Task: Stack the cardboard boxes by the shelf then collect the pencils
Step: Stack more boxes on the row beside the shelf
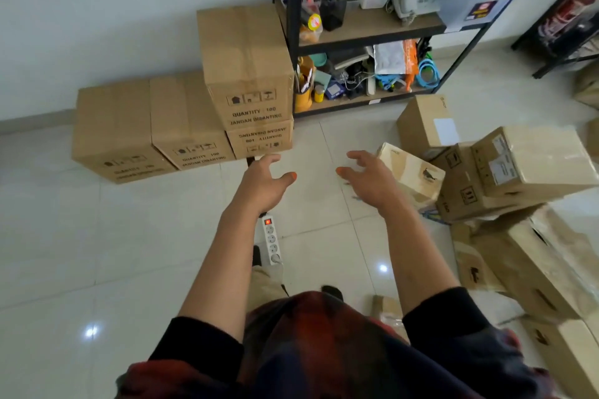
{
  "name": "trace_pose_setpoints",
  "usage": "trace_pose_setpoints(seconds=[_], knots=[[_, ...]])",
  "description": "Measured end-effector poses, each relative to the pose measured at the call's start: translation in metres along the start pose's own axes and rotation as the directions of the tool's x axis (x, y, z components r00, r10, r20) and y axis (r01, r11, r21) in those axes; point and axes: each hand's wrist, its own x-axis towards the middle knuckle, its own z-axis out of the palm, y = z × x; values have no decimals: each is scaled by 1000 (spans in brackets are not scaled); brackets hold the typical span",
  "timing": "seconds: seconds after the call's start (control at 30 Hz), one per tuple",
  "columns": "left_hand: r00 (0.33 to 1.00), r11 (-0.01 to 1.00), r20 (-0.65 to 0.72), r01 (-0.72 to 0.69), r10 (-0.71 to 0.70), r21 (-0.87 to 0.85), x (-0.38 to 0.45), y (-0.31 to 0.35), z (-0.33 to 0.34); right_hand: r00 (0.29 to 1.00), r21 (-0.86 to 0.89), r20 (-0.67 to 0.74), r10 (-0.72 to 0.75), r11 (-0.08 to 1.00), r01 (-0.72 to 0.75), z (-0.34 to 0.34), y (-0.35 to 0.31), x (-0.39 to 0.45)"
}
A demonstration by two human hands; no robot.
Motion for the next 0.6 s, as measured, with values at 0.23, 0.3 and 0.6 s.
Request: trace_pose_setpoints(seconds=[0.23,0.3,0.6], knots=[[999,999,-19,26,-26,-38,-91,-12,76,1000,32,22,20,999,-20,-26,66,-52],[999,999,-28,29,-30,-16,-111,-15,84,999,23,44,-9,1000,8,-26,72,-63],[993,999,-114,32,-34,-26,-202,-35,99,991,34,87,-104,994,101,-16,100,-133]])
